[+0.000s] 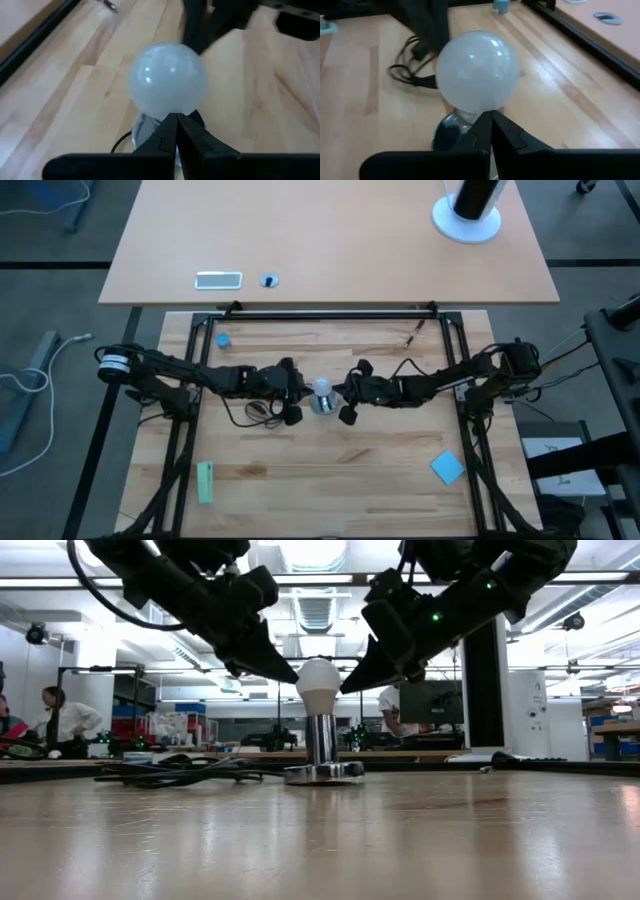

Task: Screw lightbulb
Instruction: Insert the white lightbulb into the metal lamp

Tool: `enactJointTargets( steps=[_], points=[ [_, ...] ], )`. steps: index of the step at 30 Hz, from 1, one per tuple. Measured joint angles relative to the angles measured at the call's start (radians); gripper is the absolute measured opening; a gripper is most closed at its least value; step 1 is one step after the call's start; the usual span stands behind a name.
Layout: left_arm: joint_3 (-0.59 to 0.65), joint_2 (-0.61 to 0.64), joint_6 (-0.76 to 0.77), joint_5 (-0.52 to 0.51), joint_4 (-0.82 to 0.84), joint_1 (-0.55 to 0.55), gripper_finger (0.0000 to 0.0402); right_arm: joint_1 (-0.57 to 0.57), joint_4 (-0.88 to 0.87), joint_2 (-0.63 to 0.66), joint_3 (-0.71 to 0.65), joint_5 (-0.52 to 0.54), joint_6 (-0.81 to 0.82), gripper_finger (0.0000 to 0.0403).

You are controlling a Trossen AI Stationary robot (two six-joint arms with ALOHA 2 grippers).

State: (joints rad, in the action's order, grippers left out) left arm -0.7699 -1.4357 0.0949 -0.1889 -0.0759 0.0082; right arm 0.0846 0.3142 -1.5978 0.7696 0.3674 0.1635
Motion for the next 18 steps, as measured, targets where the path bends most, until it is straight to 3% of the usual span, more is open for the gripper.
enactJointTargets(
  steps=[13,18],
  points=[
    [0.0,0.007,0.047,-0.011,0.093,0.0,0.0,0.012,-0.093,0.0,0.004,-0.03,0.052,0.0],
    [0.0,0.023,0.055,0.03,0.116,-0.003,0.0,0.012,-0.162,0.0,0.004,0.03,0.102,0.0]
  ],
)
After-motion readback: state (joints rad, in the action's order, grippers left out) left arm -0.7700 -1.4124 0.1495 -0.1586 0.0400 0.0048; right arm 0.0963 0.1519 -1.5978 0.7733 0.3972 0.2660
